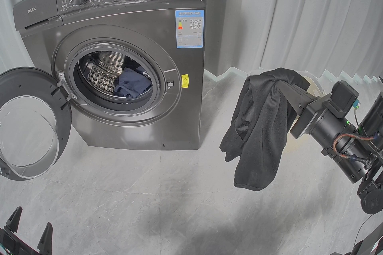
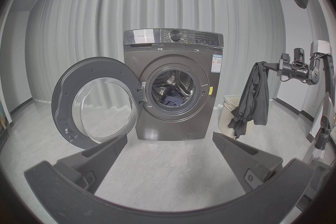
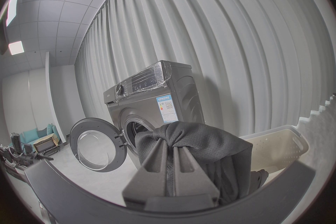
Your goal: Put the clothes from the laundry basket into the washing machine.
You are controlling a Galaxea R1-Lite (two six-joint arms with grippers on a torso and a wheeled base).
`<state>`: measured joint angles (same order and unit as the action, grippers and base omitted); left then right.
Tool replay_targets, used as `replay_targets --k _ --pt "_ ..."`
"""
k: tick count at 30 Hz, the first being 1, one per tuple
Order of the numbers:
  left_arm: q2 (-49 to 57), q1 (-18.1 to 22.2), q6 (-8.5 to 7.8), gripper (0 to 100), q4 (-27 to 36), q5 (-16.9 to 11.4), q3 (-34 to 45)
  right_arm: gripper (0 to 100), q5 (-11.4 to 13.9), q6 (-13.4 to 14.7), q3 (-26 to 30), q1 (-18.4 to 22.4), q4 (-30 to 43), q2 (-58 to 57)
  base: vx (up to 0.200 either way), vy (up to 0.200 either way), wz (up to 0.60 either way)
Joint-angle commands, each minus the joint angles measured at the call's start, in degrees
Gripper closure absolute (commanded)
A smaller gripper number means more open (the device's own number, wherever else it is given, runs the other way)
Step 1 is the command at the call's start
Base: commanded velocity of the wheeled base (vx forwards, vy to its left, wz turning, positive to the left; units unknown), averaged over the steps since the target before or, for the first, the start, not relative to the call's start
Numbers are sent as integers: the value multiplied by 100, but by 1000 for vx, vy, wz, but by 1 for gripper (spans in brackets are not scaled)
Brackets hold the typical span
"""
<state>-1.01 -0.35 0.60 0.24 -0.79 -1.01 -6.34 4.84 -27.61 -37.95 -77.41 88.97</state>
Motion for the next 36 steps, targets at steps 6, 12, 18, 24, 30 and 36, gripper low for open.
replay_targets --k 6,12,18,24,30,36 --pt "101 0 2 0 2 0 92 100 1 -1 19 -2 -2 24 0 200 0" --pt "101 9 2 0 2 0 92 100 1 -1 19 -2 -2 24 0 200 0" --pt "101 9 2 0 2 0 92 100 1 -1 19 -2 -2 24 0 200 0" --pt "101 0 2 0 2 0 92 100 1 -1 19 -2 -2 15 0 200 0" --pt "101 9 2 0 2 0 92 100 1 -1 19 -11 -2 24 0 33 0" --pt "101 0 2 0 2 0 92 100 1 8 63 -72 -11 103 0 0 0"
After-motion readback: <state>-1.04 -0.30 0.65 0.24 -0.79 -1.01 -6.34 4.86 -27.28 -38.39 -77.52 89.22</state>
